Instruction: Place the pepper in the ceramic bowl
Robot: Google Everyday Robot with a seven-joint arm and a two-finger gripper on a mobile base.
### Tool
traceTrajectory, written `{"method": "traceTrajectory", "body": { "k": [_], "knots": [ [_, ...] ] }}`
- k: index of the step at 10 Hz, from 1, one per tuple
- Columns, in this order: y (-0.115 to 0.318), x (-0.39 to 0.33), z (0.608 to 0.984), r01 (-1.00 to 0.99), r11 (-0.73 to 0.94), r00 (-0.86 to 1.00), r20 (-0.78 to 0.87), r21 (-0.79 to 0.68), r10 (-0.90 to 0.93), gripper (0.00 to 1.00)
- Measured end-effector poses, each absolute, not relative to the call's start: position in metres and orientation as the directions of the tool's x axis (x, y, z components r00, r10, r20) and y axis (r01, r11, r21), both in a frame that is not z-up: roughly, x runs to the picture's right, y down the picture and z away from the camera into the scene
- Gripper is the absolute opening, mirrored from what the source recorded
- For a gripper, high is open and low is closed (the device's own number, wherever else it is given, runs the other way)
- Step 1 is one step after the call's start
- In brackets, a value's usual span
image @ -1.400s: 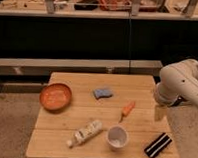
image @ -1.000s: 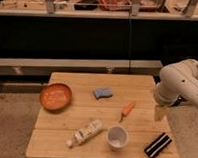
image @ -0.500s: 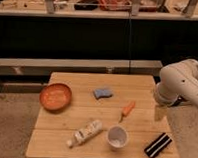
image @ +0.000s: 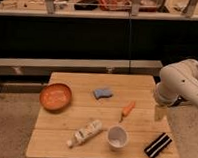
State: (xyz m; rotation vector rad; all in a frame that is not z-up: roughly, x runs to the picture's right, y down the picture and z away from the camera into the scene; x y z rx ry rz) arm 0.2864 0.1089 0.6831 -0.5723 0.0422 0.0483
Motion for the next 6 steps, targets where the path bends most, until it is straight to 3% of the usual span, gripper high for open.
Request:
{"method": "traceTrajectory", "body": {
  "k": [6],
  "knots": [
    [0.112,0.251,0.717,0.015,0.847,1.000,-0.002,-0.532,-0.019,0.80]
  ]
}}
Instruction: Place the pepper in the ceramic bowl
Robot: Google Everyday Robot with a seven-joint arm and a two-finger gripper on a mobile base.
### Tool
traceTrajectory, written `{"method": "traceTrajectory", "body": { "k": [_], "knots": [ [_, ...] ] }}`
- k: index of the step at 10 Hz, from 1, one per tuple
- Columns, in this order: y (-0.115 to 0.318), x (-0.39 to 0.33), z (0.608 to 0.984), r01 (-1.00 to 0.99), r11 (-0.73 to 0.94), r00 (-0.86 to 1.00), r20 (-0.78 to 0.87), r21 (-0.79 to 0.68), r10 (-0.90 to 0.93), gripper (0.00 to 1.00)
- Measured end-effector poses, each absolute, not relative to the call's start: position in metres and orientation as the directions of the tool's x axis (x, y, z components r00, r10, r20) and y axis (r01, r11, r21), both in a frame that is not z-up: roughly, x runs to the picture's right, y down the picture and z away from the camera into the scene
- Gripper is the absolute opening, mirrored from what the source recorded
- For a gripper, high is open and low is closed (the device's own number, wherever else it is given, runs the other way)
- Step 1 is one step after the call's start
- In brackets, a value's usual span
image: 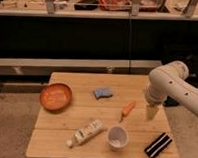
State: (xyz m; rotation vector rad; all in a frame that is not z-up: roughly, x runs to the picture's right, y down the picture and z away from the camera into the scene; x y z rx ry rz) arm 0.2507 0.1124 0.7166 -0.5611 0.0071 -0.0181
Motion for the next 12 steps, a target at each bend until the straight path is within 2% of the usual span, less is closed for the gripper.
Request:
{"method": "traceTrajectory", "body": {
  "k": [6,12],
  "knots": [
    [0.123,0.218,0.759,0.112,0.838,0.994,0.075,-0.535,-0.084,0.80],
    [0.136,0.216,0.792,0.192,0.821,0.981,0.140,-0.537,-0.138,0.80]
  ]
}}
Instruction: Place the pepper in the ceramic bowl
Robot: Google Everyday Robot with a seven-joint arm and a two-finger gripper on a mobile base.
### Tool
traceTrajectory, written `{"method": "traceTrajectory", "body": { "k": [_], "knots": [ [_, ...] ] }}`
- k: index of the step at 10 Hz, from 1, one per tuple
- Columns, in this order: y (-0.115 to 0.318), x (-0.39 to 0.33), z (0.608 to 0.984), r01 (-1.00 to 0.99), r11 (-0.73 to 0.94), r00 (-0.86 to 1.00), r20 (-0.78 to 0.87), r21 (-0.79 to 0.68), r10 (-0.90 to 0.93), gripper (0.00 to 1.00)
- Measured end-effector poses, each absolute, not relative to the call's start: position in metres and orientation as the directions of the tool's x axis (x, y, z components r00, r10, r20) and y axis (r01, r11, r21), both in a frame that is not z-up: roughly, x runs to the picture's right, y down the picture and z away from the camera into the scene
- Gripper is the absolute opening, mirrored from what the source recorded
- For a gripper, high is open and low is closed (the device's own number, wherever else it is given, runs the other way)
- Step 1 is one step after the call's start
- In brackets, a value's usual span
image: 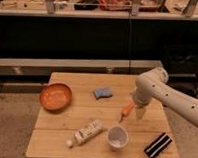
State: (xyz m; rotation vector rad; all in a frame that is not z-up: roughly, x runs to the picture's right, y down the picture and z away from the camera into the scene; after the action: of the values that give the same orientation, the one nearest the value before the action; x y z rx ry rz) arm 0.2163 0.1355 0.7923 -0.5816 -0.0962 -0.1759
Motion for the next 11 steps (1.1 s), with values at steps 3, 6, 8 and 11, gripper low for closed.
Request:
{"method": "traceTrajectory", "body": {
  "k": [3,6,8,11],
  "knots": [
    [0.135,0.219,0.806,0.231,0.814,0.972,0.166,-0.534,-0.167,0.80],
    [0.144,0.222,0.826,0.271,0.805,0.961,0.196,-0.528,-0.195,0.80],
    [0.146,0.222,0.838,0.295,0.799,0.954,0.212,-0.523,-0.213,0.80],
    [0.148,0.222,0.852,0.331,0.788,0.942,0.234,-0.520,-0.241,0.80]
  ]
}}
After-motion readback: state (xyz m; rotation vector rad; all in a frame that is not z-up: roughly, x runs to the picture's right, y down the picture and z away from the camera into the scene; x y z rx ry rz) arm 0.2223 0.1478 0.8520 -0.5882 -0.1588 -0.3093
